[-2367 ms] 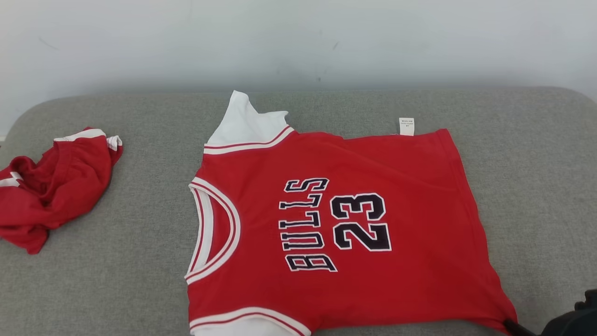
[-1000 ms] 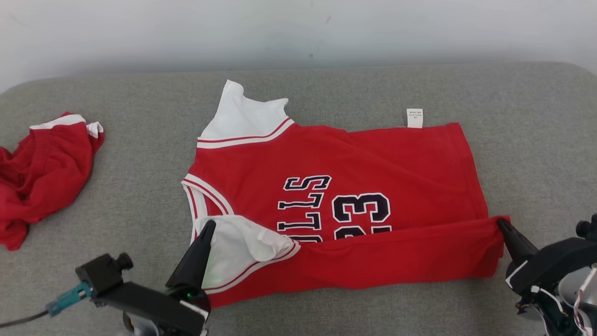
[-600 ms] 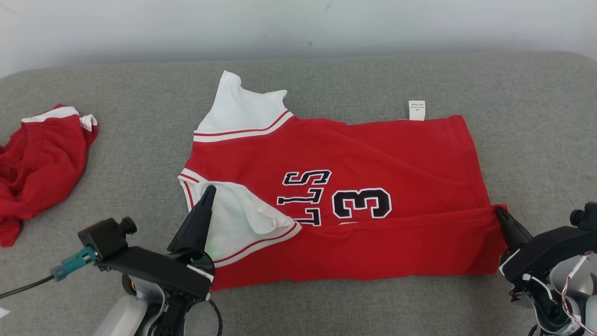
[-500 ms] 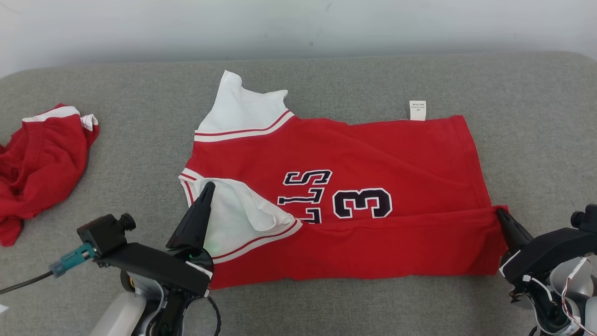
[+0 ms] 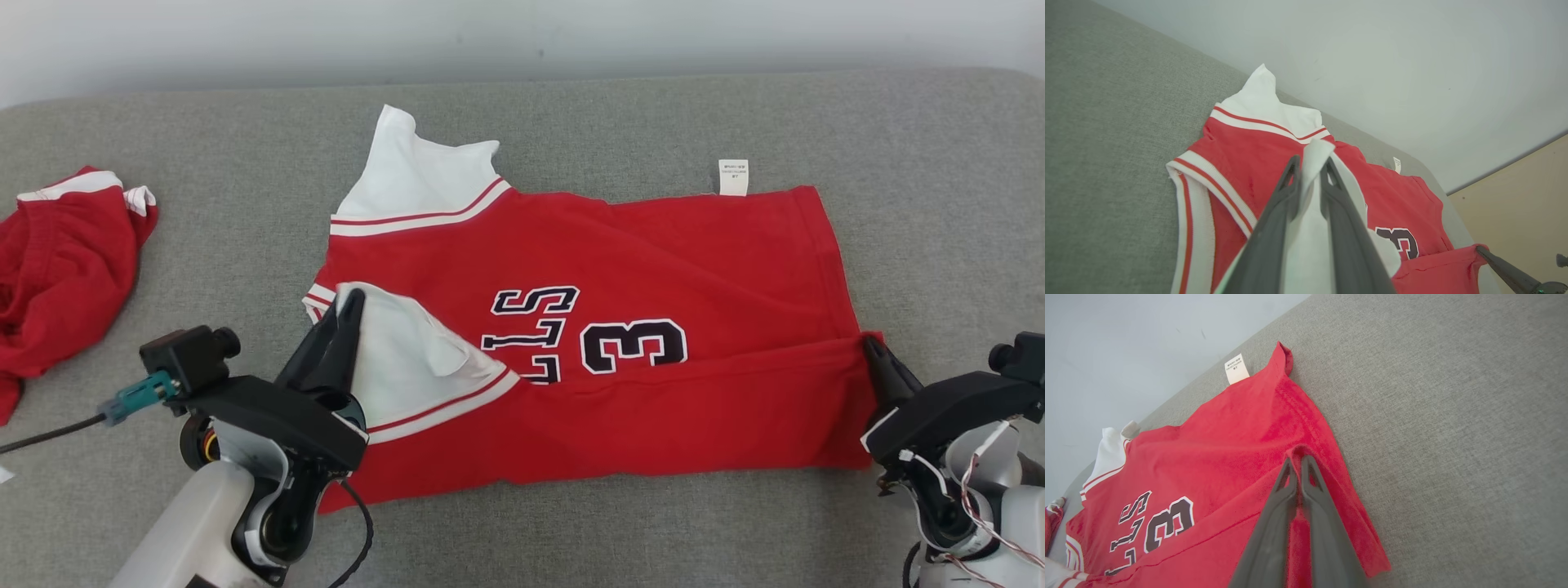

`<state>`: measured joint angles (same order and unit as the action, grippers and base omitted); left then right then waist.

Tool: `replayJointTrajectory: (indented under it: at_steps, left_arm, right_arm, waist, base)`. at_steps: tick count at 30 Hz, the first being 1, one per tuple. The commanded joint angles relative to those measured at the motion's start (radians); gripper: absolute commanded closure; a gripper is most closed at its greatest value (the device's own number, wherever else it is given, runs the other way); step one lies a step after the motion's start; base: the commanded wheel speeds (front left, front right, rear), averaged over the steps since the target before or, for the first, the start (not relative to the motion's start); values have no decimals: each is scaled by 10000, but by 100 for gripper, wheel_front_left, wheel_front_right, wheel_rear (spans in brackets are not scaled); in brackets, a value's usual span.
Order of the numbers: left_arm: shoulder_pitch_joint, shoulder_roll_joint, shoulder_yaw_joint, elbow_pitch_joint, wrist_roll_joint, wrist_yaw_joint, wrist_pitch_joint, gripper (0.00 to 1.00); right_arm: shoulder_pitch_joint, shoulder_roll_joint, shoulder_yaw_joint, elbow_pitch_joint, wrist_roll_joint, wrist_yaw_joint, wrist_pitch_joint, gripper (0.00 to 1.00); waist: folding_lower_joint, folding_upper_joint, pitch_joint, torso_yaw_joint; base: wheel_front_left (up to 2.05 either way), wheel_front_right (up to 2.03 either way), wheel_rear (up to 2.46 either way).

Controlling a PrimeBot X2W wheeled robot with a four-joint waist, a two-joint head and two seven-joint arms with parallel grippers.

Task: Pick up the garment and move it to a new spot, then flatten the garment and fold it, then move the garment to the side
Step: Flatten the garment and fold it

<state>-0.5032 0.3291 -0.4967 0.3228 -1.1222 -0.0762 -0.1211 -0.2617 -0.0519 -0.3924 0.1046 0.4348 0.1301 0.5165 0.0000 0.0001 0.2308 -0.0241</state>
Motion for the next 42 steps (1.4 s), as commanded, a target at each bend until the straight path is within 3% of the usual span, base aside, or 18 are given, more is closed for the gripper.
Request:
replayJointTrajectory:
  at_steps: [1, 9, 16, 25, 34, 37, 38, 40, 41, 42]
  left_arm:
    - [-293, -61, -165, 337, 361, 105, -115, 0]
    - [-357, -10, -644, 1272, 1351, 409, -632, 0]
    - [636, 410, -878, 1089, 1904, 1090, -892, 0]
    - [2299, 1125, -1461, -4, 2180, 2098, -20, 0]
    - [2002, 924, -1810, 503, 2652, 2885, 268, 0]
    - [1887, 777, -1985, 698, 2644, 2758, 459, 0]
    - [1860, 749, -2042, 771, 2619, 2698, 548, 15]
    - [1816, 654, -2130, 917, 2570, 2604, 679, 93]
    - [1825, 594, -2157, 981, 2524, 2586, 745, 100]
    - [1848, 549, -2196, 1037, 2470, 2573, 823, 100]
  right_arm:
    - [-200, 33, -8, 210, -11, 8, -188, 0]
    - [-216, 31, -42, 332, -172, 8, -659, 0]
    - [463, 31, -204, -412, -476, 8, -601, 0]
    - [1700, 30, -138, -1361, -1217, 8, -182, 0]
    - [1630, 28, 355, -1073, -2260, 8, -351, 0]
    - [1467, 33, 553, -782, -2482, 8, -405, 0]
    - [1421, 33, 579, -691, -2592, 8, -410, 0]
    - [1354, 30, 616, -513, -2842, 8, -415, 0]
    - [1341, 28, 614, -415, -2984, 8, -424, 0]
    - [1309, 30, 621, -324, -3096, 8, -440, 0]
  waist:
    - [0, -1, 25, -17]
    - [0, -1, -391, -51]
    - [0, -1, -811, -23]
    - [0, -1, -957, 115]
    - [0, -1, -709, 14]
    - [0, -1, -595, -78]
    - [0, -1, -549, -102]
    - [0, -1, -491, -125]
    - [0, -1, -466, -135]
    - [0, -1, -440, -144]
  base:
    - [0, 0, 0]
    - [0, 0, 0]
    - [0, 0, 0]
    - [0, 0, 0]
    - [0, 0, 0]
    - [0, 0, 0]
    - [0, 0, 0]
    - [0, 0, 0]
    - [0, 0, 0]
    - [0, 0, 0]
